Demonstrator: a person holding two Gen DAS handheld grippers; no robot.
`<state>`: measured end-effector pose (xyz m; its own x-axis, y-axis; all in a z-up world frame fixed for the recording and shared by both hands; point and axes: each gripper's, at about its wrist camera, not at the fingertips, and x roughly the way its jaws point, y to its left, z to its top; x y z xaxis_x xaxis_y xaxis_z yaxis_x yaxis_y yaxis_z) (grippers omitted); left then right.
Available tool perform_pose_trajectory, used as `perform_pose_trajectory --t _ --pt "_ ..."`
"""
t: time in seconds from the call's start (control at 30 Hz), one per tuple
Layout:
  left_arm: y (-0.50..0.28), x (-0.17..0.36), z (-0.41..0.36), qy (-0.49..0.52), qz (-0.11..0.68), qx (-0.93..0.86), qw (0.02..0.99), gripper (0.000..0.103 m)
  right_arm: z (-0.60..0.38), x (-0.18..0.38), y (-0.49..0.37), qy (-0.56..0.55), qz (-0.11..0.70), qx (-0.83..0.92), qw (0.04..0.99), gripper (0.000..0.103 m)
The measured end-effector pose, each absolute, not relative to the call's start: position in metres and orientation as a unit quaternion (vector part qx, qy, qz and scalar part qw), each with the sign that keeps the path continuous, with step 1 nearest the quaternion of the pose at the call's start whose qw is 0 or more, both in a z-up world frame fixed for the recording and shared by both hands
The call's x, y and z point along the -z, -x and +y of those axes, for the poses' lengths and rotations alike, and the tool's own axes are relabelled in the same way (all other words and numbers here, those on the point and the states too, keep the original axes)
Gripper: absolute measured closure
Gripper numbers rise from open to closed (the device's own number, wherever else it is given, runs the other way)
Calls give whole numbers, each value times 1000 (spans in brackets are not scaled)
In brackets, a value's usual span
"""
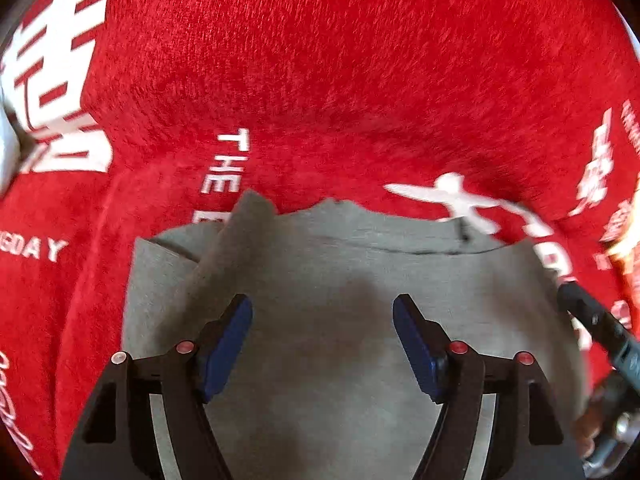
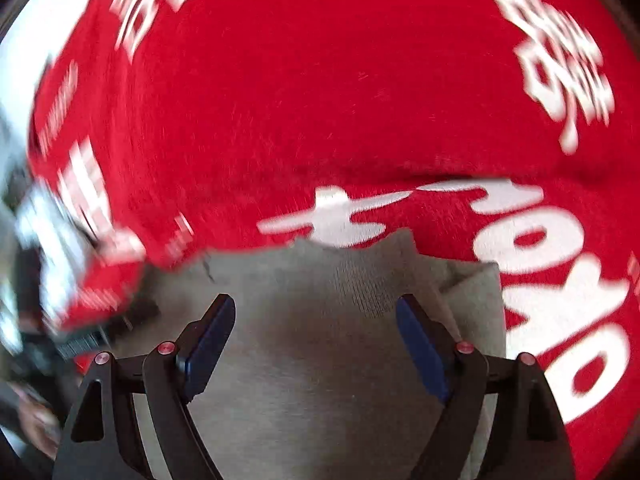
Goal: Fold small clothes
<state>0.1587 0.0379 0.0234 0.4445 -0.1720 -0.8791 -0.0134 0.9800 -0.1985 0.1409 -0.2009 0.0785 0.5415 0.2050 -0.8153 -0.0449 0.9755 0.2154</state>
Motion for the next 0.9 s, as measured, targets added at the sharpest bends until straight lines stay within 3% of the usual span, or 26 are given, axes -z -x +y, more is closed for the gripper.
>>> perform_pose_trajectory --t 0.17,0.37,0.7,0.9 --pt "-169 -9 58 98 523 29 846 29 -196 -47 -154 33 509 -14 860 18" --pt "-172 -2 58 74 508 30 857 29 -248 -33 -151 -63 510 18 858 18" --pt "-132 -38 51 54 481 31 875 29 -199 -78 -110 -4 460 -17 888 17" --pt "-120 -14 48 29 508 8 861 29 -174 -54 -98 37 497 -37 866 17"
